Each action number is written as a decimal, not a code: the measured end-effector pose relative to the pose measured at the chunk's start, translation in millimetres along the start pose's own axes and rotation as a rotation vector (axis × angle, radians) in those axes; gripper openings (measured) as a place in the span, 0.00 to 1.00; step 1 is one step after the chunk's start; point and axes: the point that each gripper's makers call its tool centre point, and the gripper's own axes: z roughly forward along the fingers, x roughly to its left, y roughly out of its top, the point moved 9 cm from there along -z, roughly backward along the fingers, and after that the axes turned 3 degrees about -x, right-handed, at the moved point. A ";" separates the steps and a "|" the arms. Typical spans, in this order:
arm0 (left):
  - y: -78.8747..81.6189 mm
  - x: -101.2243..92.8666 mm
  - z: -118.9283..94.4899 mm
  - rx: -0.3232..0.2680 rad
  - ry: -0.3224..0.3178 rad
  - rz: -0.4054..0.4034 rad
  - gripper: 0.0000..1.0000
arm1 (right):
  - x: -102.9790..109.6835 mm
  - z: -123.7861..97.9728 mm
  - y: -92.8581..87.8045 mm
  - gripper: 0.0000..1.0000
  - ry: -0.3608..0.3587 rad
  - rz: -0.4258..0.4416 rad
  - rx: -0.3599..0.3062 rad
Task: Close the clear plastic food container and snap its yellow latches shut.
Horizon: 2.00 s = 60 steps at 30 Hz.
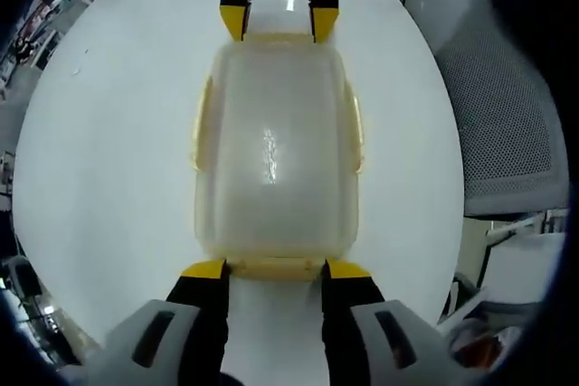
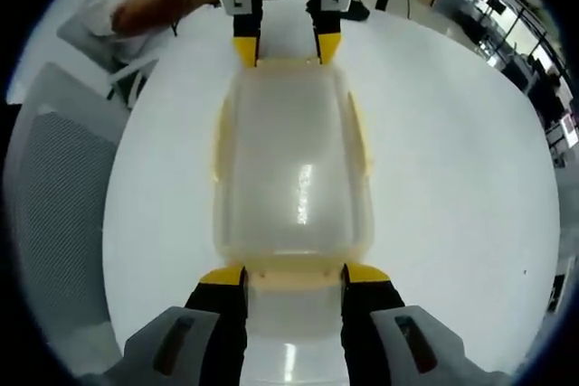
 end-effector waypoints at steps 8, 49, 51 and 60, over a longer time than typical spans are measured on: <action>-3.7 -0.9 -0.1 -0.011 -0.002 0.015 0.39 | -0.2 0.3 1.5 0.39 0.005 -0.008 0.009; -3.6 -2.4 -31.5 -0.101 0.016 0.000 0.39 | 1.8 -34.0 11.0 0.39 0.009 -0.004 -0.047; -2.0 -0.8 -35.0 -0.101 0.020 0.006 0.39 | 0.1 -38.3 11.6 0.39 0.005 -0.001 -0.050; 1.9 6.4 -49.5 -0.114 0.021 0.009 0.39 | -4.5 -51.5 13.3 0.39 -0.002 0.006 -0.066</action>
